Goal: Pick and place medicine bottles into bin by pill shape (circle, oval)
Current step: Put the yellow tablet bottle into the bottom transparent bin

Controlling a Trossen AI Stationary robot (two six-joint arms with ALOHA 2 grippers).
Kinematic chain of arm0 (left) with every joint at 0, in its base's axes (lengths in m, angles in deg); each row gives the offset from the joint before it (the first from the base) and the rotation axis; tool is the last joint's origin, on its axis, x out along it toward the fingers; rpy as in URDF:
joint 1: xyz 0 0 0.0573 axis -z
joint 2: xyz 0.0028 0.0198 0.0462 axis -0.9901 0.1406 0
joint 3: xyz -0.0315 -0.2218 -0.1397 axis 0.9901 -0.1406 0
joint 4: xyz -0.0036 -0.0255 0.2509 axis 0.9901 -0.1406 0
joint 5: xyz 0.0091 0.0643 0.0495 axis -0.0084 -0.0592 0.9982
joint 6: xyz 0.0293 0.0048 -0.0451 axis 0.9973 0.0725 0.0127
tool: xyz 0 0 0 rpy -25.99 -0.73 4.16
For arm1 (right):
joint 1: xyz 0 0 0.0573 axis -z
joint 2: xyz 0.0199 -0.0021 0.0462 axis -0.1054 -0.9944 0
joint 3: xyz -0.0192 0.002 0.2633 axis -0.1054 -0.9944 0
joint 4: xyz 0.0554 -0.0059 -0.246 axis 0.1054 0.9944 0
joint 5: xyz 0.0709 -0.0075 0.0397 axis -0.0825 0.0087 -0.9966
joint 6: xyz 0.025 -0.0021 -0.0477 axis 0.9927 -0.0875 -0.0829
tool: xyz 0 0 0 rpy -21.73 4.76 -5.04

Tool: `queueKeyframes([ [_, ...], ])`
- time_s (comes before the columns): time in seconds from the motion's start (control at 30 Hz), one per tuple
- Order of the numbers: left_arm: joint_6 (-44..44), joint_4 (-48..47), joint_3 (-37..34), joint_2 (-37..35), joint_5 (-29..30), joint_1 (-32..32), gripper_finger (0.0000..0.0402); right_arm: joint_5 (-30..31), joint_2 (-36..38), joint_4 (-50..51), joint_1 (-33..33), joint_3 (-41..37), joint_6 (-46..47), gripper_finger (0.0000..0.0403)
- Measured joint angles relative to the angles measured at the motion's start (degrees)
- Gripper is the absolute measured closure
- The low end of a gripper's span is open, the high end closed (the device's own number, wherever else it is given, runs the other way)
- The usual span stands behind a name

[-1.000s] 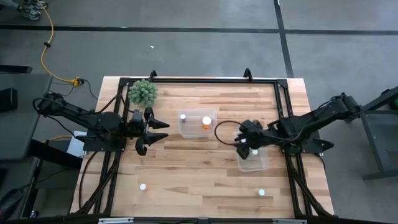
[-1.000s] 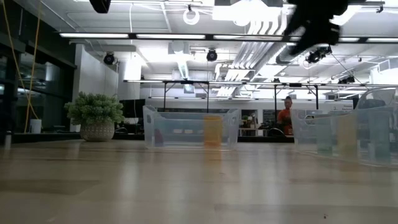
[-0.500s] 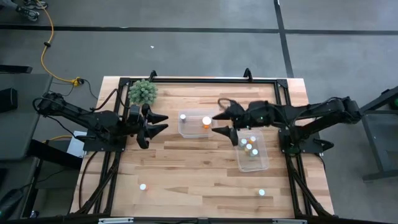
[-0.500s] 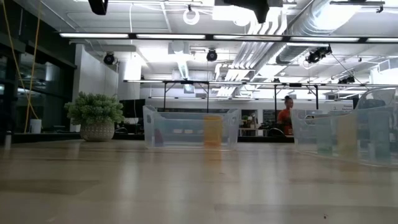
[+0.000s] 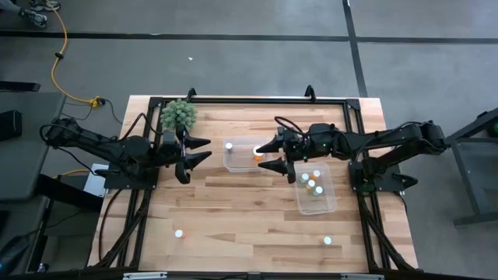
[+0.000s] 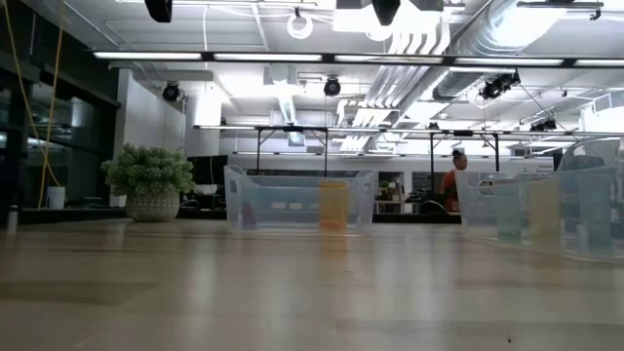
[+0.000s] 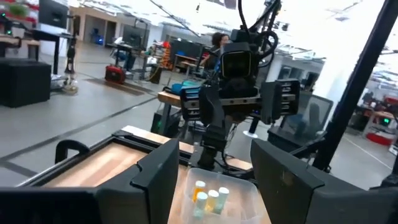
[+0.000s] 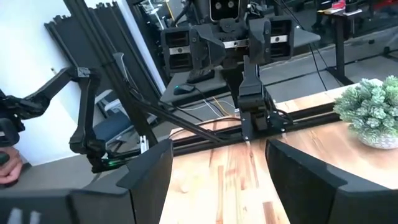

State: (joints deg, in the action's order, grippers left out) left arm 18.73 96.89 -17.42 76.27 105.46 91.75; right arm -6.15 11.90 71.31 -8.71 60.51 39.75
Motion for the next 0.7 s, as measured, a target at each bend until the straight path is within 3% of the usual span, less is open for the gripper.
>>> queueKeyframes([
  [0.33, 1.42, 1.04, 0.15, 0.02, -6.6, -5.42, 0.0214, 0.46, 0.0, 0.13, 0.0, 0.0, -7.73, 0.0155],
  [0.7, 0.32, 2.71, 0.15, 0.02, -9.83, -5.96, 0.0214, 0.44, 0.0, 2.02, 0.0, 0.0, -7.5, 0.0155],
])
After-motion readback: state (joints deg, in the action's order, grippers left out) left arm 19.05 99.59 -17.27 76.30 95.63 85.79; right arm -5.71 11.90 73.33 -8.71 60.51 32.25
